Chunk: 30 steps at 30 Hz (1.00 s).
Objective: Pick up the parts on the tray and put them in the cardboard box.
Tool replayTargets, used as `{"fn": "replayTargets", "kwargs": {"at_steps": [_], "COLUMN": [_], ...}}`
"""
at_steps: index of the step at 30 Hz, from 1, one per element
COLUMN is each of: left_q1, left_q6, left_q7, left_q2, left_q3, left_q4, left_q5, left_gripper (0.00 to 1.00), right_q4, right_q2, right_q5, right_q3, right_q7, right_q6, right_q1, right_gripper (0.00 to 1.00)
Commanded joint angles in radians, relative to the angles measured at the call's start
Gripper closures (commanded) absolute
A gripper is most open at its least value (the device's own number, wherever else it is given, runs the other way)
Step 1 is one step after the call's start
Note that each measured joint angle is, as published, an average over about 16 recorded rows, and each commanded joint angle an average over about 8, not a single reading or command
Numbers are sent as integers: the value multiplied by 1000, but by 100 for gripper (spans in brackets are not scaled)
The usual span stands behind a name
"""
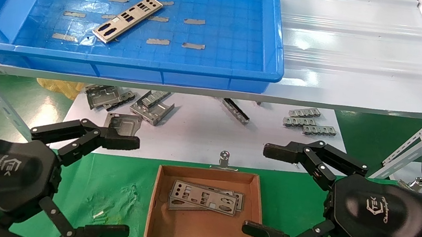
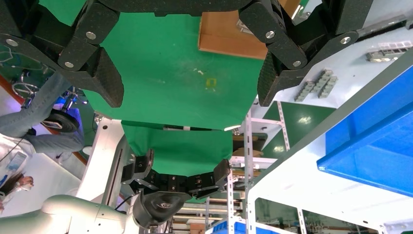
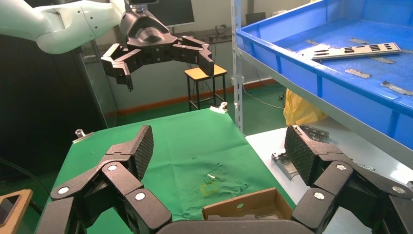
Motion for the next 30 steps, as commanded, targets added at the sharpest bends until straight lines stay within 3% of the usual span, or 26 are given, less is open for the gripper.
{"fn": "replayTargets", "kwargs": {"at_steps": [1, 30], "left_q1": [0, 0], "left_q6": [0, 0], "left_q7": [0, 0], "left_q2": [0, 0], "left_q3": [0, 0], "left_q4": [0, 0], "left_q5": [0, 0], "left_gripper": [0, 0], "right_q4": [0, 0], "right_q2": [0, 0], "right_q5": [0, 0], "right_q3": [0, 0], "right_q7": [0, 0], "right_q6": [0, 0], "right_q1": [0, 0], "right_gripper": [0, 0]}}
